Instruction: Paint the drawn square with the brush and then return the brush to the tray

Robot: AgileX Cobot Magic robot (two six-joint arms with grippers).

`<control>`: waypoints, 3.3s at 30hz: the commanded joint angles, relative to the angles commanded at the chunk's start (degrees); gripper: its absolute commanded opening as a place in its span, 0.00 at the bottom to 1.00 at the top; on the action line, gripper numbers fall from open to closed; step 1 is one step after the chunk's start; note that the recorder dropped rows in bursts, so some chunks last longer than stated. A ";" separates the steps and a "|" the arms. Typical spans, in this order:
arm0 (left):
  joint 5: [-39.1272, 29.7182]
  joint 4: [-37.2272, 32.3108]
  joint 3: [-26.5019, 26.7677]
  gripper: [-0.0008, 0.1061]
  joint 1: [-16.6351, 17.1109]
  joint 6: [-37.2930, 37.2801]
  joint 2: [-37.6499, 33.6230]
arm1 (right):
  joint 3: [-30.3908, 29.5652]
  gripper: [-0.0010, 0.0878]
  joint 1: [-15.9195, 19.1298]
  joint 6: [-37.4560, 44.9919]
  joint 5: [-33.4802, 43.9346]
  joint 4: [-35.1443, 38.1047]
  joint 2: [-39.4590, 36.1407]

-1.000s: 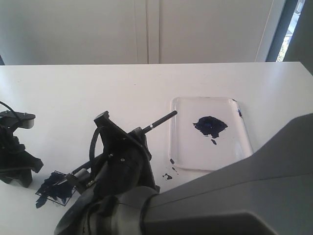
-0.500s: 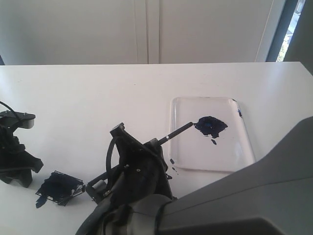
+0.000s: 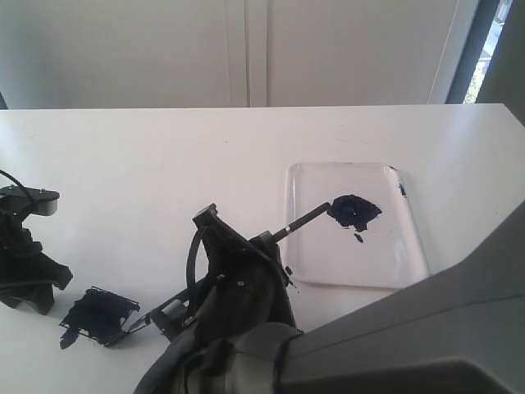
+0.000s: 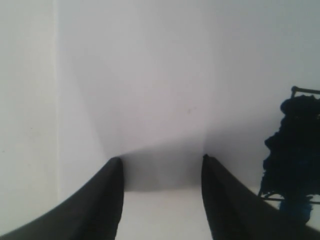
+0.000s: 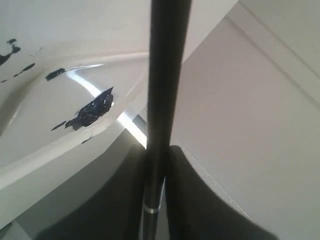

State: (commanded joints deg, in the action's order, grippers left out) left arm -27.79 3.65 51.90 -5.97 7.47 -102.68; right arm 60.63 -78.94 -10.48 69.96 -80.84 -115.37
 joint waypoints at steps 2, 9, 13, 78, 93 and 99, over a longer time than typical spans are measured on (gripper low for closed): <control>0.00 0.00 0.00 0.51 0.00 0.00 0.00 | 0.00 0.01 1.04 -0.43 0.00 -0.82 0.00; 0.14 0.00 0.00 0.51 0.00 0.00 0.00 | 1.94 0.01 2.49 -5.05 0.00 -3.70 -0.10; 0.04 0.00 0.00 0.51 0.00 0.00 0.00 | 2.20 0.01 2.61 -3.59 0.00 -3.16 -0.21; -3.04 5.08 0.11 0.06 -0.47 0.00 22.27 | 2.12 0.01 22.98 -6.17 -1.89 31.73 27.92; 0.11 -3.65 -0.56 0.01 -1.74 1.40 22.27 | -0.22 0.01 22.98 -3.32 -0.06 37.20 30.23; -2.39 -5.50 -0.56 0.01 -2.14 -1.19 22.17 | -3.90 0.01 22.98 -3.87 -2.99 37.10 30.37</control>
State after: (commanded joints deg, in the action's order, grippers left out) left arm -30.18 -1.86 51.35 -8.11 6.28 -80.52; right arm 56.73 -55.96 -14.35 66.98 -43.74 -85.00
